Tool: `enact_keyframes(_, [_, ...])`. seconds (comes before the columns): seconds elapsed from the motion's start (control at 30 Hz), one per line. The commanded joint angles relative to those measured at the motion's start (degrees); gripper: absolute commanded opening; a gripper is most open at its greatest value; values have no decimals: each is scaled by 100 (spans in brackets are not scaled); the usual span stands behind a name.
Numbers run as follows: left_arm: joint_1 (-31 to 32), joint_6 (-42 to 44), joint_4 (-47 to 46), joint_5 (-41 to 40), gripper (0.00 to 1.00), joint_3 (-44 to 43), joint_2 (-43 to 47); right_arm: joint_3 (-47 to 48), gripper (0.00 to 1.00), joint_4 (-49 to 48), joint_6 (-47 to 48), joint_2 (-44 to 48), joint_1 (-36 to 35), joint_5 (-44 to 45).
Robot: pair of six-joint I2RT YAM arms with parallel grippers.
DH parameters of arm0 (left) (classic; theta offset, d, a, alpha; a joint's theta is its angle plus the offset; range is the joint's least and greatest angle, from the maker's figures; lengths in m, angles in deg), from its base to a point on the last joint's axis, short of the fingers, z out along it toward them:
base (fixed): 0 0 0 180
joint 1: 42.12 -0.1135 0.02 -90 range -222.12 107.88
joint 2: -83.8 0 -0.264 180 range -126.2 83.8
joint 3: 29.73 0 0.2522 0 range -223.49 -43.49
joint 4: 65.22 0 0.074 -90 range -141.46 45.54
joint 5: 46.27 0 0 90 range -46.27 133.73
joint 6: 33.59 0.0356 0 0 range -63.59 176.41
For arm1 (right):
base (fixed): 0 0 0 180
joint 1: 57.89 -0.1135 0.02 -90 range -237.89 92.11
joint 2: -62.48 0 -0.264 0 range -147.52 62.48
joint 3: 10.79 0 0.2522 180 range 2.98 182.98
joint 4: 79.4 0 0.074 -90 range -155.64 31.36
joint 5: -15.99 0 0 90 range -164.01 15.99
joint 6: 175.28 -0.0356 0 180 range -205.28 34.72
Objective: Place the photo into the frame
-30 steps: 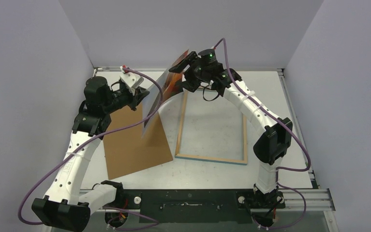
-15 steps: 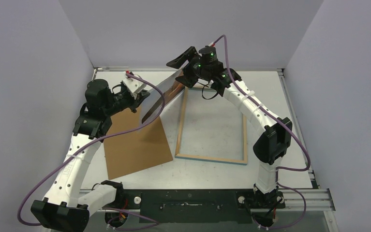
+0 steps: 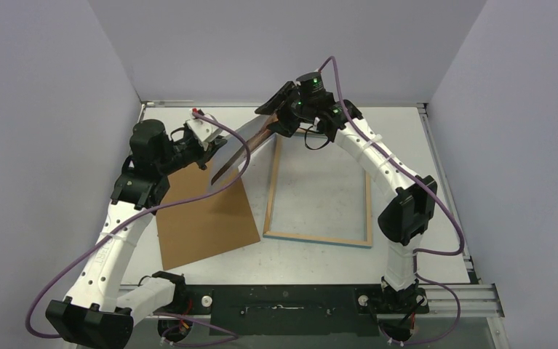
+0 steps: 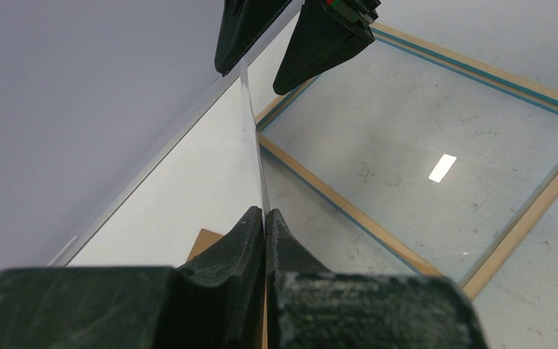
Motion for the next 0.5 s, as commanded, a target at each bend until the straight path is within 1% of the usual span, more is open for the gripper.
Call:
enact_keyframes(0.0, [38,153,-240,80,0,-98,93,238,49,276,194,10,21,-53])
enact_keyframes(0.07, [54,150,-231,129,0,-113,86,246,41,300,188,-6,30,-88])
enact_keyframes(0.1, [59,159,-218,136,0,-107,79,267,39,331,194,-18,30,-97])
enact_keyframes(0.2, [85,200,-204,140,0,-96,83,362,34,469,246,-64,30,-93])
enact_keyframes(0.33, [123,237,-200,154,0,-61,107,476,30,559,228,-119,30,-96])
enact_keyframes(0.47, [142,248,-200,162,0,-21,129,645,19,685,254,-201,30,-76])
